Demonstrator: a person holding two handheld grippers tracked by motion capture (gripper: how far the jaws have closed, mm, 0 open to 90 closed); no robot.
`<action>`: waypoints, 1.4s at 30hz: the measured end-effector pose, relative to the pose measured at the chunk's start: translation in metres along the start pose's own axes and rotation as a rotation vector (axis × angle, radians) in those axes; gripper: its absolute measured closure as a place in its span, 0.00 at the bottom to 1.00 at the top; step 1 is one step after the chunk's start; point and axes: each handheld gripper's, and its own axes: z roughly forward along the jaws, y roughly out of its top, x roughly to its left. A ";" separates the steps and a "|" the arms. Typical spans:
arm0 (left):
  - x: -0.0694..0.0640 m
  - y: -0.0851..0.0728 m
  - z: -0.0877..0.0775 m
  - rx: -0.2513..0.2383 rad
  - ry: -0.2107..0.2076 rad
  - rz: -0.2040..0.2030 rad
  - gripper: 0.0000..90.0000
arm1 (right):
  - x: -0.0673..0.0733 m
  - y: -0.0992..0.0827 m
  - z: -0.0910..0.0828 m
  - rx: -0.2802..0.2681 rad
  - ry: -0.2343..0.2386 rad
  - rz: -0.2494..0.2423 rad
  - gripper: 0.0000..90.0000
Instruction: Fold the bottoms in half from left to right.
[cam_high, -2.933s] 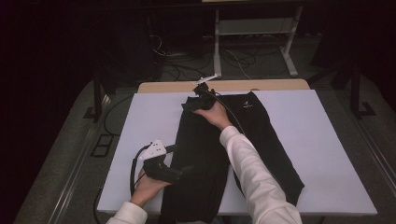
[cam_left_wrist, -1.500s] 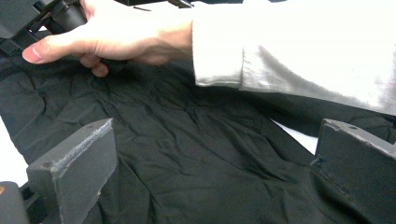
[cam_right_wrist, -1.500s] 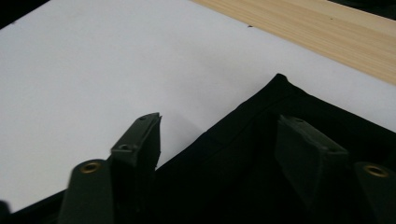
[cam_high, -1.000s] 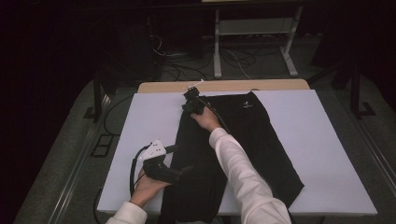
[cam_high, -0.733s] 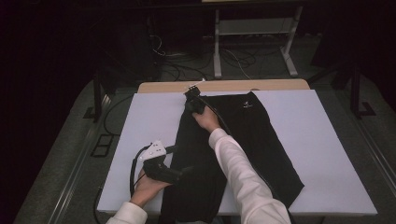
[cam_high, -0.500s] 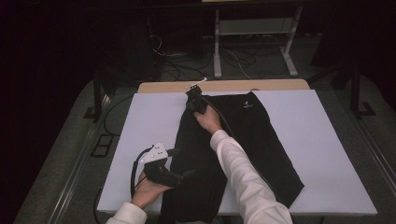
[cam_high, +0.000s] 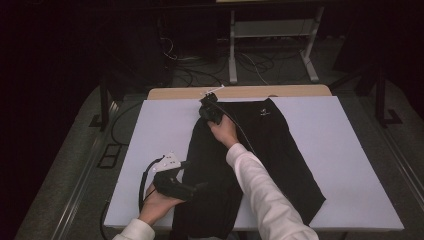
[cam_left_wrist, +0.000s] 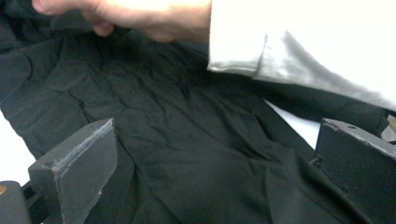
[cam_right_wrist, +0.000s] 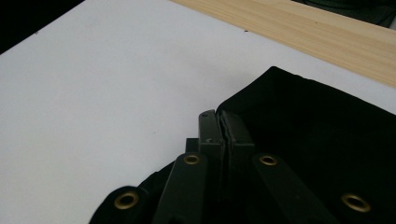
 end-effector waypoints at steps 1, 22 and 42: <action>0.000 0.000 0.000 0.000 0.000 0.000 0.00 | 0.000 0.000 0.000 0.000 0.000 0.000 0.96; -0.001 -0.015 -0.023 0.101 0.040 -0.042 0.00 | 0.005 0.002 -0.018 -0.046 -0.016 -0.031 0.96; -0.006 -0.039 -0.043 0.203 0.031 -0.045 0.00 | 0.008 0.002 -0.020 -0.059 -0.017 -0.053 0.96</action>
